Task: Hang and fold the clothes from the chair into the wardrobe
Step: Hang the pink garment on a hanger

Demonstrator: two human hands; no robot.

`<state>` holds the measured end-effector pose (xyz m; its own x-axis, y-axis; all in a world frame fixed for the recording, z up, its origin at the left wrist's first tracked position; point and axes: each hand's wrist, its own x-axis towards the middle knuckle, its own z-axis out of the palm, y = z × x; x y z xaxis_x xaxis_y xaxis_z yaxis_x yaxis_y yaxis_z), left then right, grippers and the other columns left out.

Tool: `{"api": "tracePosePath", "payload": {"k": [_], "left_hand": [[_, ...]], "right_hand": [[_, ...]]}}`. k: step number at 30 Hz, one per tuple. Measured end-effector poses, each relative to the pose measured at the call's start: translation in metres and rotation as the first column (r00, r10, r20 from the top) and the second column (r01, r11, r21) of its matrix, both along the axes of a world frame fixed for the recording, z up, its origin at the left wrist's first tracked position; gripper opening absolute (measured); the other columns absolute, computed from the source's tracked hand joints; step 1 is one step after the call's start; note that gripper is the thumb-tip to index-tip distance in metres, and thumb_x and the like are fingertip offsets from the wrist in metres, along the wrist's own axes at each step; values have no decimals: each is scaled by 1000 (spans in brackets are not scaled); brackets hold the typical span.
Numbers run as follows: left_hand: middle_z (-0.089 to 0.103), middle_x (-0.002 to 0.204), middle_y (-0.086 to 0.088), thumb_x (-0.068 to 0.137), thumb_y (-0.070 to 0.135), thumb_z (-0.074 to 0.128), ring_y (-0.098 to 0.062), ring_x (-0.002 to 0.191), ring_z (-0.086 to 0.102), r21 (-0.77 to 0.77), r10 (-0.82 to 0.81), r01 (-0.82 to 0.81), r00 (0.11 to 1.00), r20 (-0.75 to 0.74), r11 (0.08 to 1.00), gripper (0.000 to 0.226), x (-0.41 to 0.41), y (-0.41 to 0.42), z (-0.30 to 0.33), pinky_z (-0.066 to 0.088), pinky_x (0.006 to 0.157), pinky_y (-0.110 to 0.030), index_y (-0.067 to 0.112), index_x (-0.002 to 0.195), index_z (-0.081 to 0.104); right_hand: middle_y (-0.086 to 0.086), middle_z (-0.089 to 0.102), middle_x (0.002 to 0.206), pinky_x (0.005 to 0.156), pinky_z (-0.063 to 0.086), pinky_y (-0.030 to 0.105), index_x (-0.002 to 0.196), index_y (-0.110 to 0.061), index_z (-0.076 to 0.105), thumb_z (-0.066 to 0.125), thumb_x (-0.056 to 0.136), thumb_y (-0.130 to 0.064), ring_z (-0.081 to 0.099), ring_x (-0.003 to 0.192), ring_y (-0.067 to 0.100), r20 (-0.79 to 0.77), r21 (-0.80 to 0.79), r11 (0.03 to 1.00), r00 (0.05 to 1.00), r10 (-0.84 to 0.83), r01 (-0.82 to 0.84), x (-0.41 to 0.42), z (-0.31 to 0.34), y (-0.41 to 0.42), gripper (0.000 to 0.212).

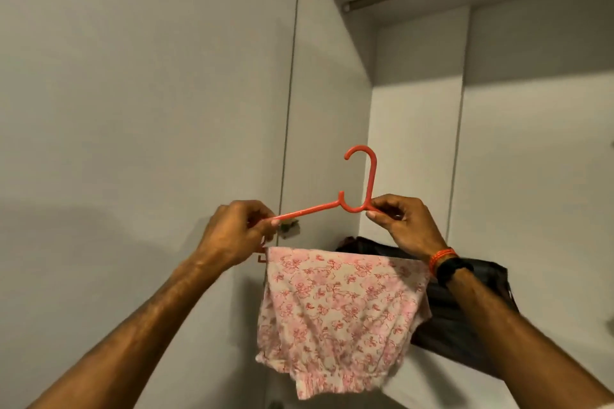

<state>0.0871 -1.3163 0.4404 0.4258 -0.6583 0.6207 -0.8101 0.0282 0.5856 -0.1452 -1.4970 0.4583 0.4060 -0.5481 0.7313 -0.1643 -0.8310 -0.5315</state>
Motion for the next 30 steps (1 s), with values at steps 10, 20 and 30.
{"api": "tracePosePath", "payload": {"k": [10,20,30], "left_hand": [[74,82,1,92,16,64,-17,65,71,-262,-225,189,967,-115,946,6,26,-138,38,57,54,-23,17,94,70],[72,79,-3,93,16,63,-16,56,70,-421,-120,44,981,-155,906,7,28,-252,98,55,48,-22,12,94,69],[71,78,-1,91,23,66,-16,58,70,-518,-4,-36,997,-76,854,19,47,-311,185,58,50,-23,7,100,72]], "right_hand": [[-2,72,98,90,53,25,109,-12,74,72,88,-15,66,93,14,131,-56,998,991,-16,24,41,48,-142,21],[7,62,125,93,48,32,122,-12,64,71,89,-25,57,112,19,214,-183,961,963,-165,205,80,96,-262,37],[-2,57,134,105,44,40,136,-24,51,54,80,-64,53,119,15,-52,-484,868,986,-161,116,123,109,-306,69]]}}
